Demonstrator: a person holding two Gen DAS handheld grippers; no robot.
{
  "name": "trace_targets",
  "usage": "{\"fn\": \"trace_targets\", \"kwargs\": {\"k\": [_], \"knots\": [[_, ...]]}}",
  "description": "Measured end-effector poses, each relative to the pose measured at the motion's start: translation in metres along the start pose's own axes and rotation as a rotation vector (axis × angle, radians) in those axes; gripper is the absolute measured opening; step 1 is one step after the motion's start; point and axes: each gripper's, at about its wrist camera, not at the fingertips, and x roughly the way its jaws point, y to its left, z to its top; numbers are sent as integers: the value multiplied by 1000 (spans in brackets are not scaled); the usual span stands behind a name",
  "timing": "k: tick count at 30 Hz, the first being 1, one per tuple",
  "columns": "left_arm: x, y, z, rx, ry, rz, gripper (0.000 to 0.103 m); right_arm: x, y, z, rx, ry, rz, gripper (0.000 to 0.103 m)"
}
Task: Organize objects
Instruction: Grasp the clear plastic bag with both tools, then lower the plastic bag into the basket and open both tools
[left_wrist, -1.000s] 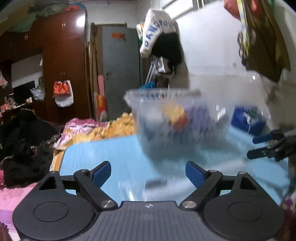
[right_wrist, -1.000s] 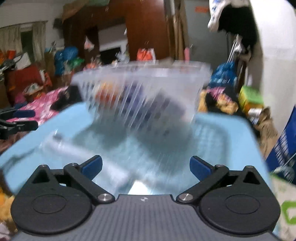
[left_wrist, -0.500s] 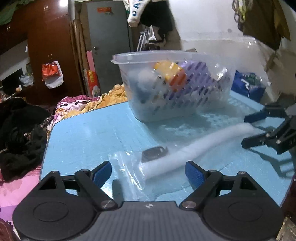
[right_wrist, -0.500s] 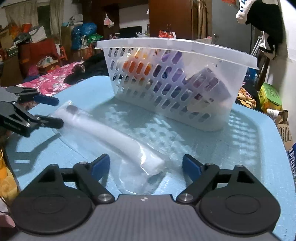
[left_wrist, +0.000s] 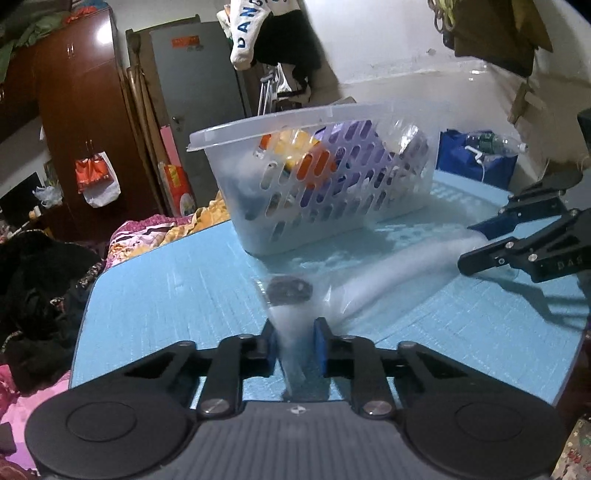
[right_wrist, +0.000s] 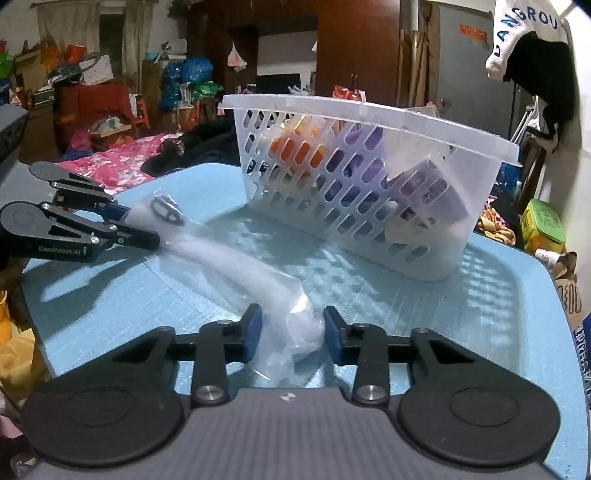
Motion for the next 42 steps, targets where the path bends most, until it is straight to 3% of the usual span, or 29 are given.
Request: {"fn": "trace_targets", "kwargs": {"k": [4,14,19,24,31,39,41,42], "knots": [[-8,2,-2,-21,-47,-10,17,-2,3,-1,-16,-20,-5,27],[-28,-6,6,-44,-180,-29,15,-20,1,1,-26,-91,-29,23],[-56,-10,36,-29,-279,-15,15,-55,-2,27,-45,-190,-63,23],[-73,-17,90,9,-371,29,15,-80,-17,81,-63,-263,-117,23],[-30,3,170,-16,-354,69,15,-53,-58,148,-54,-269,-191,23],[45,19,177,-68,-242,63,17,1,-91,146,-3,-171,-207,23],[54,22,172,-75,-228,57,25,7,-89,142,-20,-172,-228,37],[57,22,169,-65,-226,86,43,7,-88,140,-22,-182,-251,59]]}}
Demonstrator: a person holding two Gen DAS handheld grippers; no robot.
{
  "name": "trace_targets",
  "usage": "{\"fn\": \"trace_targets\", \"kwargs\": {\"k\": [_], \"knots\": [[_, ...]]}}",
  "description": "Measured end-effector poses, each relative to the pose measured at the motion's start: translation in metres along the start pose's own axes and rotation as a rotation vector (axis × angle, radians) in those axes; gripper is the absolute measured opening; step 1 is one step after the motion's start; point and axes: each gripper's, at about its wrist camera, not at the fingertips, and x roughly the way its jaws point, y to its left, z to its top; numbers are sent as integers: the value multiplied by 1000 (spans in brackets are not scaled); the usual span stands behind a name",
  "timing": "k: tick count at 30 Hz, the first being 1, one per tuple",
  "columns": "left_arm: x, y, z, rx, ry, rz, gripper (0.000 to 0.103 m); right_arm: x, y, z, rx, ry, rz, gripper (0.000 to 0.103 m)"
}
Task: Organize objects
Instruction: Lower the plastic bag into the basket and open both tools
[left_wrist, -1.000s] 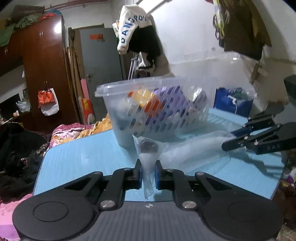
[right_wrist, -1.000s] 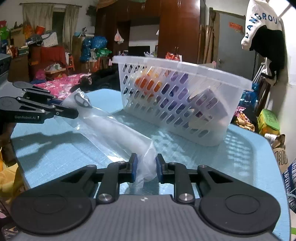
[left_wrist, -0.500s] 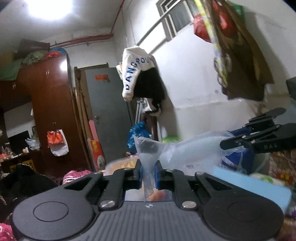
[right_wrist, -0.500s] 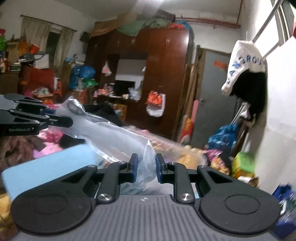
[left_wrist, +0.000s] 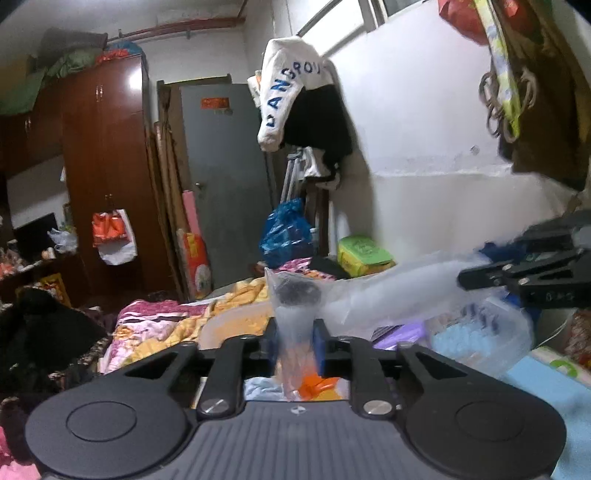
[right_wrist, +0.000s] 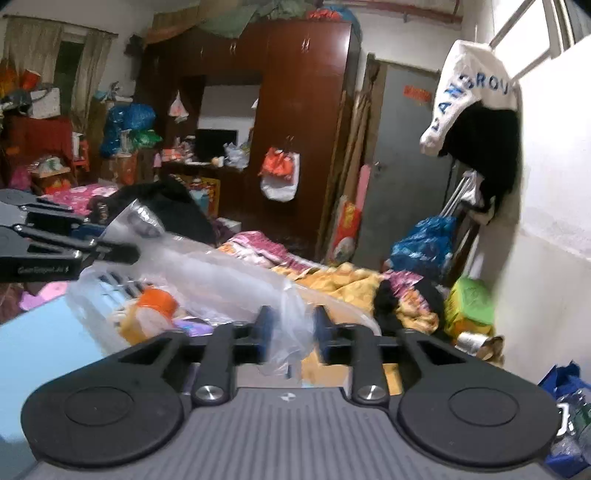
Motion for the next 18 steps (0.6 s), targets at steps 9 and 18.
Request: {"fn": "trace_targets", "kwargs": {"k": [9,18], "knots": [[-14,3,-6,-20,-75,84,102,-10,-2,-9,43,-19,-54,103],[-23,3,-11,-85,-103,68,102,-13,-8,-15,149,-14,-6,103]]}}
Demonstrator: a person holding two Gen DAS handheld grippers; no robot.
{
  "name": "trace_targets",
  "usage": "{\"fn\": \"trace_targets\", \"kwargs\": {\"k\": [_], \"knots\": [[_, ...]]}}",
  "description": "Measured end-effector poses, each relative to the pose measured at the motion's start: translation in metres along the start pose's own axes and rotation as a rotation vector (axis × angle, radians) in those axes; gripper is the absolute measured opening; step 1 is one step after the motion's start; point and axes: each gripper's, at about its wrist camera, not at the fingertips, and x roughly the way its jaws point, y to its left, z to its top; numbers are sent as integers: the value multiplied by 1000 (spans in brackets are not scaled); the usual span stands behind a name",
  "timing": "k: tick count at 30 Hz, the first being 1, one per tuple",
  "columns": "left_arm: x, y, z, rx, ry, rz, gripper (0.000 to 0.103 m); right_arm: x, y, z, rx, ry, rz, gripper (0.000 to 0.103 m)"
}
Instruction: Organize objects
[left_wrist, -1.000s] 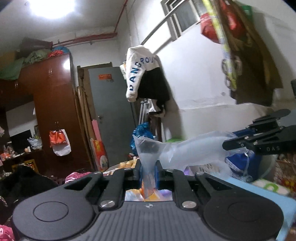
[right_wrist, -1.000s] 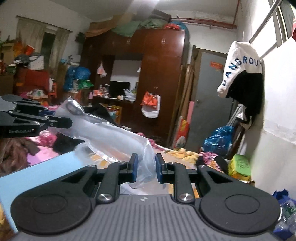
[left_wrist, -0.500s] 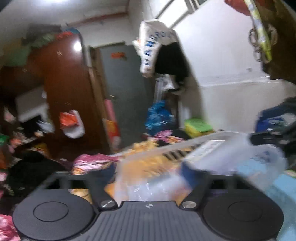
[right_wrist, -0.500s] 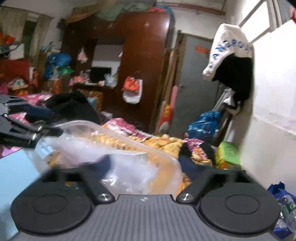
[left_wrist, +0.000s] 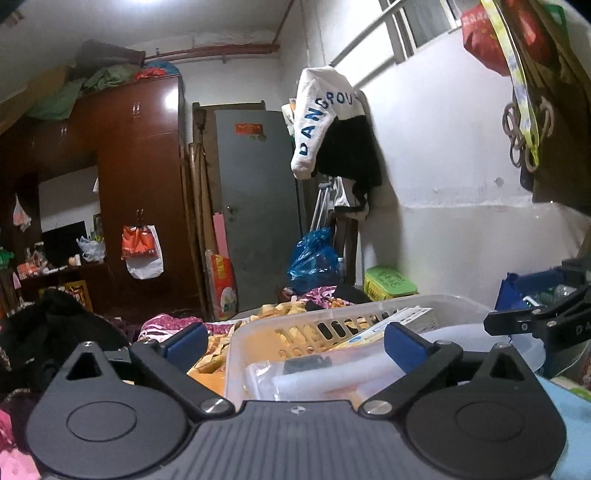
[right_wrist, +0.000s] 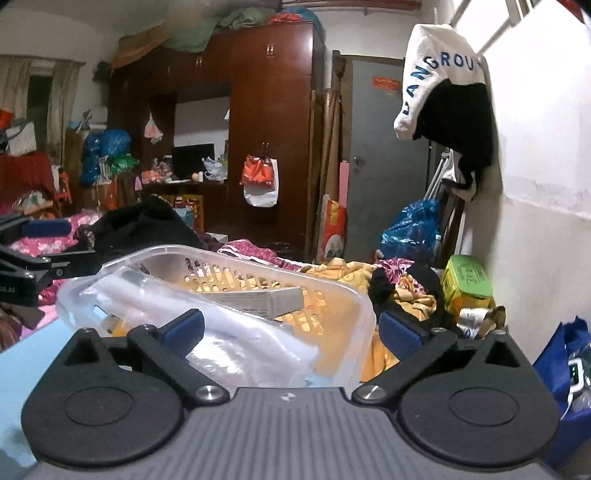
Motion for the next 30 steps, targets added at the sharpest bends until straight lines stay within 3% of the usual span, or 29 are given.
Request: {"fn": "trace_targets", "kwargs": {"k": [4,9,13,17,23,30], "knots": [[-16,-2,-1,-9,10,-27,102,-16,3,0,24,-8,-1,103],[-40,-14,-1,37,28,35,102,-33,12,0,27,19,-23,103],[-56,-14,0,-4,70,-31,102,-50,27,-5,-13,12,-71,103],[-79,-18,-5,-21,65,-49,102,-70,37,-12,8,-4,-126,103],[-104,-24,-27,-61,83,-57,102,-90,39,-33,82,-17,-36,103],[-107,-18,-41,-115,106,-30,102,-84,36,-48,123,3,-37,103]]}}
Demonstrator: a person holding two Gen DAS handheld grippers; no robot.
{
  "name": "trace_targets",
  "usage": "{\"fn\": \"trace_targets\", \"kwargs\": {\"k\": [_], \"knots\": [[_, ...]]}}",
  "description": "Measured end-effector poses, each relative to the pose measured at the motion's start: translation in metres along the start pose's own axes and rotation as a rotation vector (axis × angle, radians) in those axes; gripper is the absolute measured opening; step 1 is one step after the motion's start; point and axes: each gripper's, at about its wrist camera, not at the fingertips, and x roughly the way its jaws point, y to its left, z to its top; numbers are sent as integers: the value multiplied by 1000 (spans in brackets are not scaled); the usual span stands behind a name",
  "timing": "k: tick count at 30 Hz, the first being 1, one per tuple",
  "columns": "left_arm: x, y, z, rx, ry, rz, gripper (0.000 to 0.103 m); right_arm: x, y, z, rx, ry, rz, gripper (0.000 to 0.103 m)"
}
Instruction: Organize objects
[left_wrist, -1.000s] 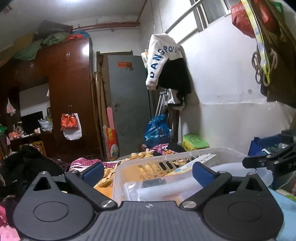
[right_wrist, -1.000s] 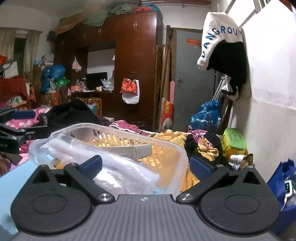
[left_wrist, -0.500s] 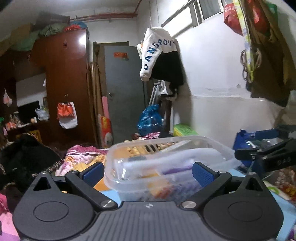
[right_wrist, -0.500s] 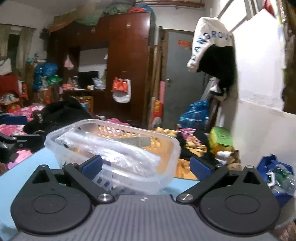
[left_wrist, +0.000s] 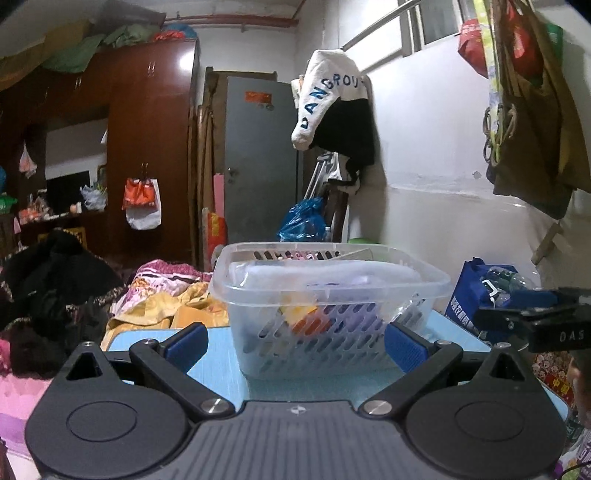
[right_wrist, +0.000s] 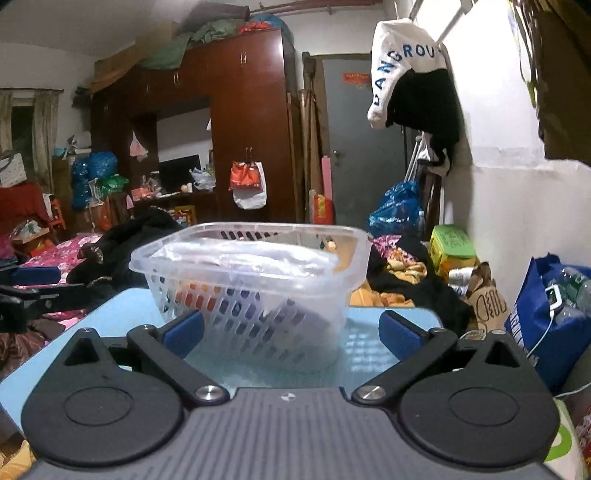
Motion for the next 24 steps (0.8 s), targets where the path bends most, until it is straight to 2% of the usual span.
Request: {"fn": "trace_targets", "kwargs": {"k": [7,24], "knots": [[-6,-2,-2,-1,-15,24,102,-2,-1,-4,10,2,3,103],[-7,-18,-3,26,-27,15,102,-10,-5,-11,43,-6,41,103]]}}
